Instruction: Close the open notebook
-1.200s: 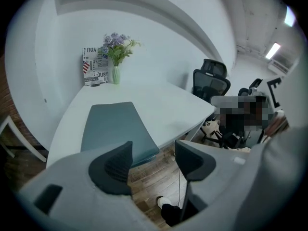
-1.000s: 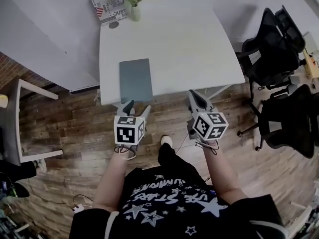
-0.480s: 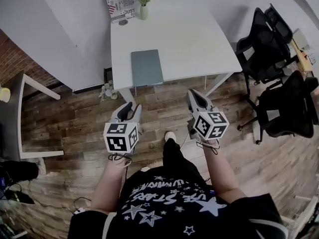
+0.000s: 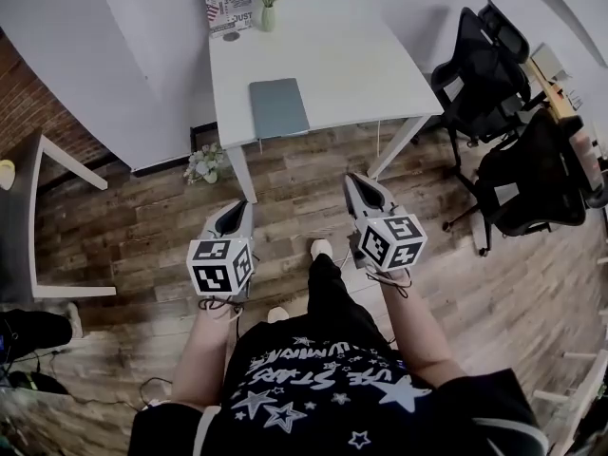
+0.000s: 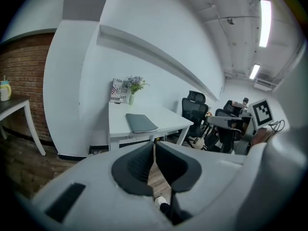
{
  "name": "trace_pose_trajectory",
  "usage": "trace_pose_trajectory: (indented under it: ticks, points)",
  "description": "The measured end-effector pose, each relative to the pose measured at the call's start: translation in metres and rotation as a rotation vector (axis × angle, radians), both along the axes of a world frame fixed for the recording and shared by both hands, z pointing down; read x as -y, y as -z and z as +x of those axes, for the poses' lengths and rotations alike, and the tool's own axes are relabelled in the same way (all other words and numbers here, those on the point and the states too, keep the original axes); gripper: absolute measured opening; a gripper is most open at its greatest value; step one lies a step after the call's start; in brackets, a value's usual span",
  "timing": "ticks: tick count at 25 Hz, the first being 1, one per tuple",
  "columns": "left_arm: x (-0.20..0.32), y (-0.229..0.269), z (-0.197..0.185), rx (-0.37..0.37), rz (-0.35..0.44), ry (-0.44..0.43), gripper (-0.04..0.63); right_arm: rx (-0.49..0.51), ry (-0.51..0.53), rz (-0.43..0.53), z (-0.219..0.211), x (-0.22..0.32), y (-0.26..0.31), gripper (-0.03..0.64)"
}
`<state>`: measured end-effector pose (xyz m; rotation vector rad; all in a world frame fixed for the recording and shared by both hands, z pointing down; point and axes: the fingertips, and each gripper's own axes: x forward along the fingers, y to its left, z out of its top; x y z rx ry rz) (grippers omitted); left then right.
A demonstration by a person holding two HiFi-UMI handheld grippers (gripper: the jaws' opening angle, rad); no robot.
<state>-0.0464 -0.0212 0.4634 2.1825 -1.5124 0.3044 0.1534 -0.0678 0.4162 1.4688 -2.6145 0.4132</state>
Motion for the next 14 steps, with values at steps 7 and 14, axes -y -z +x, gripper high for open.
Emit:
trace_pose_trajectory:
  ticks: [7,14]
  points:
    - [-0.055,-0.007,-0.007,0.062,0.009,-0.055,0.023,-0.015,-0.018,-0.032,-0.009,-0.058,-0.017,0.002]
    - [-0.082,-0.026,-0.036,0.008,-0.037,-0.012,0.021,-0.069,-0.056,-0.036,-0.022,-0.091,-0.034,0.002]
